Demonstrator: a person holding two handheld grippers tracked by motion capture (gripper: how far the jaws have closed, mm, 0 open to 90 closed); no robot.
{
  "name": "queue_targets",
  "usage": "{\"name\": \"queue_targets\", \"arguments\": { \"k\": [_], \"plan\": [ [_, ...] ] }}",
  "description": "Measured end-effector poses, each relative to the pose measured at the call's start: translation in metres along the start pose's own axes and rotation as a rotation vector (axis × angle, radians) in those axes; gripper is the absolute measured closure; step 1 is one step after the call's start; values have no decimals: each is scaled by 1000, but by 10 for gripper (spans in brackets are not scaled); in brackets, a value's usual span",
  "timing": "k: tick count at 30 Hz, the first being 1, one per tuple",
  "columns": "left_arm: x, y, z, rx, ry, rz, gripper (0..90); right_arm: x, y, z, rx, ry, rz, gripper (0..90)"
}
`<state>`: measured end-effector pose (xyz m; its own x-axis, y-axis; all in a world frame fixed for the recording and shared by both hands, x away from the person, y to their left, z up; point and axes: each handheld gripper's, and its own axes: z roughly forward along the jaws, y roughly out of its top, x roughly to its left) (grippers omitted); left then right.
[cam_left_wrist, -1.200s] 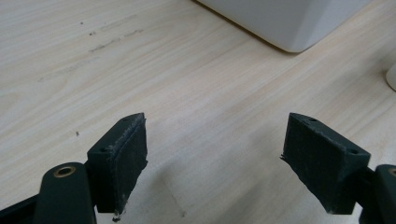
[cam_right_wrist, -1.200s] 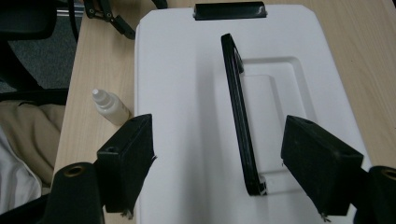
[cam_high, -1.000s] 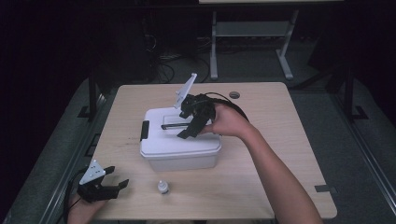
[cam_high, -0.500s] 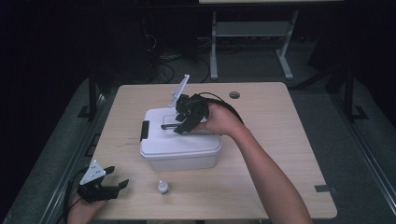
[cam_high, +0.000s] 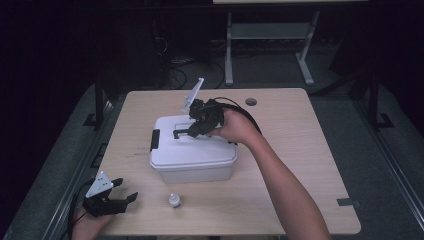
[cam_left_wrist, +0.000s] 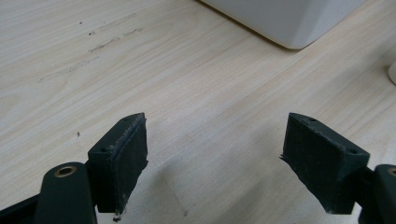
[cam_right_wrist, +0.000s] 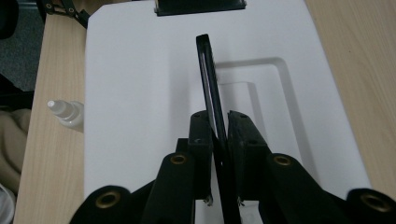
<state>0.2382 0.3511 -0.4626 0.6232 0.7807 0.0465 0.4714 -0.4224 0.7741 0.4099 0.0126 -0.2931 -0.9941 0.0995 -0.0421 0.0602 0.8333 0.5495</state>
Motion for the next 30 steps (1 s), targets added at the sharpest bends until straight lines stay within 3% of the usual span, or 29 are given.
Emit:
{"name": "queue_targets", "arguments": {
  "k": [18, 30],
  "plan": [
    [1, -1, 0, 2, -1, -3, 220, -6, -4, -5, 4, 12, 38, 822],
    [1, 0, 0, -1, 3, -1, 220, -7, -4, -7, -17, 1, 3, 838]
  ]
}}
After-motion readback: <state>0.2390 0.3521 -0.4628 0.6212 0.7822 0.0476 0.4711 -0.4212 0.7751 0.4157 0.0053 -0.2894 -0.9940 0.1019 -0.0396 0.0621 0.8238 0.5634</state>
